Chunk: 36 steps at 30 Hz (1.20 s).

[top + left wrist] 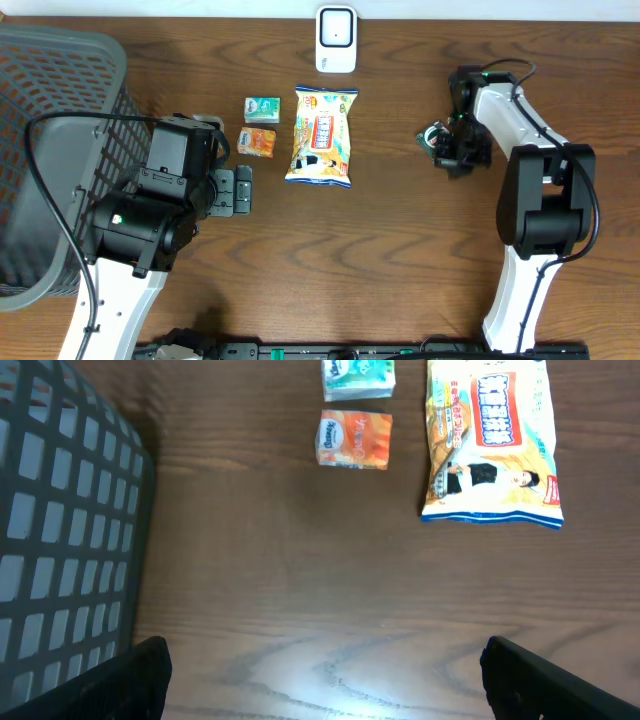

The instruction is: Scan the item barcode

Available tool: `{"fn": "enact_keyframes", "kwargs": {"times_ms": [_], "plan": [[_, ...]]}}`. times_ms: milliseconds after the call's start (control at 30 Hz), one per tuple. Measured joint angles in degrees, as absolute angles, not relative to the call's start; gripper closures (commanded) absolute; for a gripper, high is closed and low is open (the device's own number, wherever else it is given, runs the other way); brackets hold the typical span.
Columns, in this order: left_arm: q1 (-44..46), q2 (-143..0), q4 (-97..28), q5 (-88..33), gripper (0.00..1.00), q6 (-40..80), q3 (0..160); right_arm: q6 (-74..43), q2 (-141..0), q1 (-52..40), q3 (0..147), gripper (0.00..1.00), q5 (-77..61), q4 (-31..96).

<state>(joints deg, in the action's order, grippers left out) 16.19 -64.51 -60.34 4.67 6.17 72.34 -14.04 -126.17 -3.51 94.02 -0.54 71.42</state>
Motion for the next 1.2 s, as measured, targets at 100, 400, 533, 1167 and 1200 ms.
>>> {"fn": "enact_keyframes", "kwargs": {"times_ms": [100,400,533,1167,1200], "plan": [[16.2,-64.5,-60.3,4.7,0.02,6.2,72.3,-11.7,-126.2,-3.7,94.0,0.99,-3.6,75.6],[16.2,-64.5,-60.3,4.7,0.02,6.2,72.3,-9.6,-126.2,-3.8,94.0,0.99,-12.1,70.5],[16.2,-64.5,-60.3,4.7,0.02,6.2,72.3,-9.6,-126.2,-4.1,94.0,0.99,-14.2,65.7],[16.2,-64.5,-60.3,4.7,0.02,6.2,72.3,-17.2,-126.2,-4.2,94.0,0.98,-4.6,52.7],[16.2,-64.5,-60.3,4.7,0.02,6.2,72.3,-17.6,-126.2,-4.2,94.0,0.98,-3.9,51.6]]}}
